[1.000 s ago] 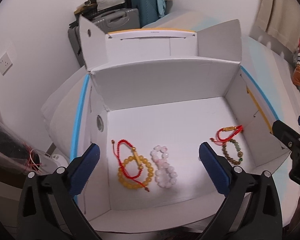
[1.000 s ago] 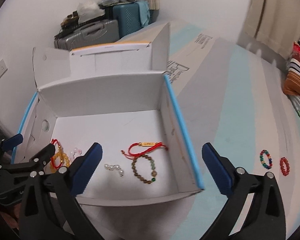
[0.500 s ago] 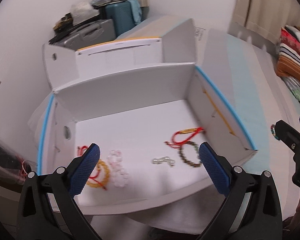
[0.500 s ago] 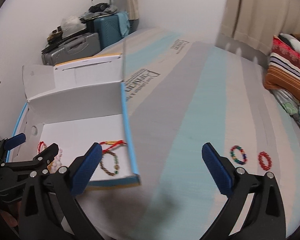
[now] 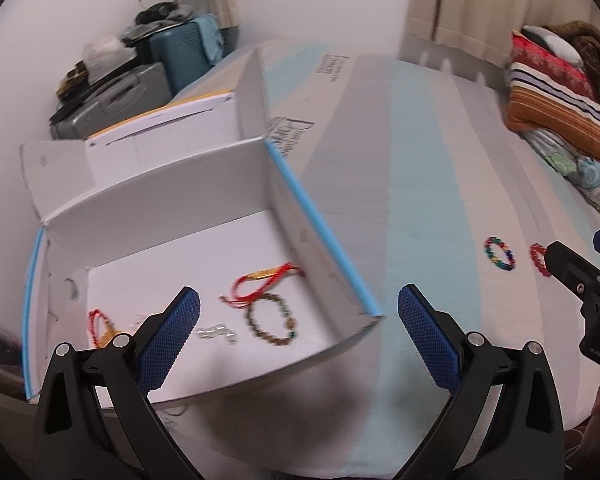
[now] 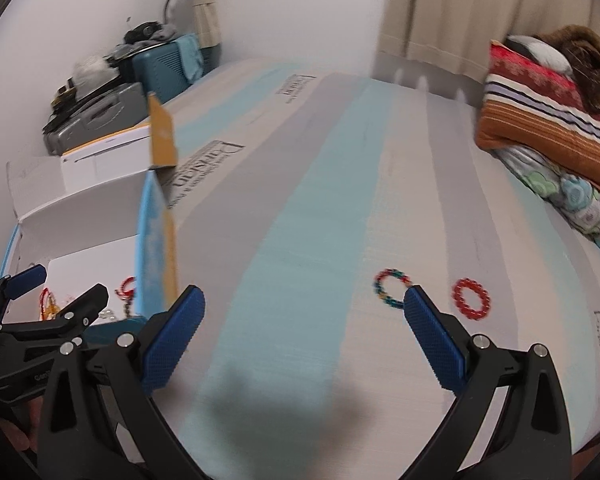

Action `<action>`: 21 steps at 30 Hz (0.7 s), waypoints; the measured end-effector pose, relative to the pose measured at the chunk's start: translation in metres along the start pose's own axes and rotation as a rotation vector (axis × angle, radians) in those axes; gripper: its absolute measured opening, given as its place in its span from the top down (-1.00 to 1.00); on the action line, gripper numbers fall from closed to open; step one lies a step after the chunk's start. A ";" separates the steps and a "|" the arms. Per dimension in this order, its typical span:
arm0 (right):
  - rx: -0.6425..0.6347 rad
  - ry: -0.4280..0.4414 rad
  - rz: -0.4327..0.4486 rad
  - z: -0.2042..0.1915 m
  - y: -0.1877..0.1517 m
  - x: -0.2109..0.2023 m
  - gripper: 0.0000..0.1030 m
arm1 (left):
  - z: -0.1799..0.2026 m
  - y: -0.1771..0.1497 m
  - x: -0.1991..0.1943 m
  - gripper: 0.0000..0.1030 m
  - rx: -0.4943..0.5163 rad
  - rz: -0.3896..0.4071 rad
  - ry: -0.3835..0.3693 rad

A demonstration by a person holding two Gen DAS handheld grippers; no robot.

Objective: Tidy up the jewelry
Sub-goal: 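Move both open tools back from the box toward the last two bracelets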

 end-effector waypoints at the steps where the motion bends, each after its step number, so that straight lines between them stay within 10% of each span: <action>1: 0.006 -0.003 0.000 0.005 0.000 0.000 -0.86 | 0.007 0.001 0.000 -0.89 0.008 0.003 -0.004; 21: 0.140 -0.141 -0.069 0.179 -0.024 0.039 -0.86 | 0.161 0.020 0.047 -0.89 0.157 -0.016 -0.136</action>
Point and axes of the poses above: each gripper's, at about its wrist camera, not at the fingertips, and x roughly the way its jaws point, z to its right, y to its top, the point moved 3 cm from there along x, roughly the way its jaws point, and after that the axes turned 5 degrees about y, right-handed, at the moved point
